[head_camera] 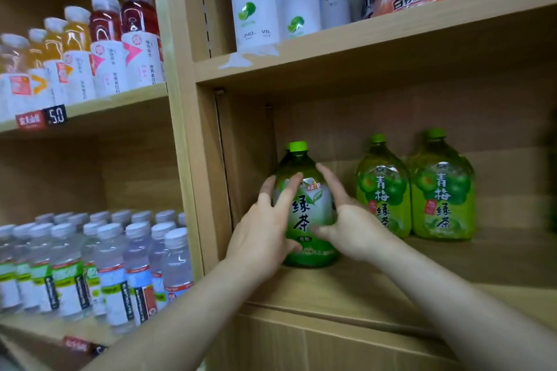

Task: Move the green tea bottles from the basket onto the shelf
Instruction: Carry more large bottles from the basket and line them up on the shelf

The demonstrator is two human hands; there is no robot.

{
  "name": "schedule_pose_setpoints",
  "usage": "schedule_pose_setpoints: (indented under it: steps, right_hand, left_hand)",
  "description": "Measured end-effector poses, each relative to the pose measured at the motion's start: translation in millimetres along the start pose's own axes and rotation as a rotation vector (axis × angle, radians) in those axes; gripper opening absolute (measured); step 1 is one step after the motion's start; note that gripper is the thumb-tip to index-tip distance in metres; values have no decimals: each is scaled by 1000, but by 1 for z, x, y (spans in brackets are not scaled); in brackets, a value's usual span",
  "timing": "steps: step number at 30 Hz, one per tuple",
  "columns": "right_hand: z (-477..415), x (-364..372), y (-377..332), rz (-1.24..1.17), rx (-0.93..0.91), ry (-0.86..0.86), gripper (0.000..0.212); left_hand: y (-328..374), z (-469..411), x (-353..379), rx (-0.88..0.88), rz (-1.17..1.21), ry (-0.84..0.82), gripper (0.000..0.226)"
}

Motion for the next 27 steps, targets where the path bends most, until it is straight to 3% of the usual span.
schedule_pose_setpoints:
  steps: [4, 8, 13, 18, 21, 23, 27]
  right_hand:
    - [-20, 3, 4, 122, 58, -35, 122]
    - [-35, 9, 4, 149, 43, 31, 119]
    - [-47, 25, 2, 31, 1, 54, 106]
    - [-46, 22, 19, -303, -17, -30, 88]
    - [-43, 20, 24, -533, 43, -120, 75]
    - [-39, 20, 26, -589, 84, -163, 71]
    - [-32, 22, 23, -491, 98, -244, 82]
  left_hand:
    - [8, -6, 2, 71, -353, 97, 103]
    - [6, -6, 17, 82, -374, 22, 75]
    - [-1, -5, 33, 73, -488, -80, 62]
    - [-11, -8, 35, 11, -477, -88, 72]
    - [-7, -14, 33, 55, -518, 18, 80]
    - [0, -17, 26, 119, -530, 116, 80]
    - [-1, -22, 25, 131, -441, 40, 85]
Point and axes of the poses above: each hand's wrist, its own z-axis away from the middle knuckle, its own x-axis out of the palm, y = z × x, the point moved 6 cm from there along -z, towards the middle knuckle, and after that the axes turned 8 degrees about -y, right-handed, at the moved point
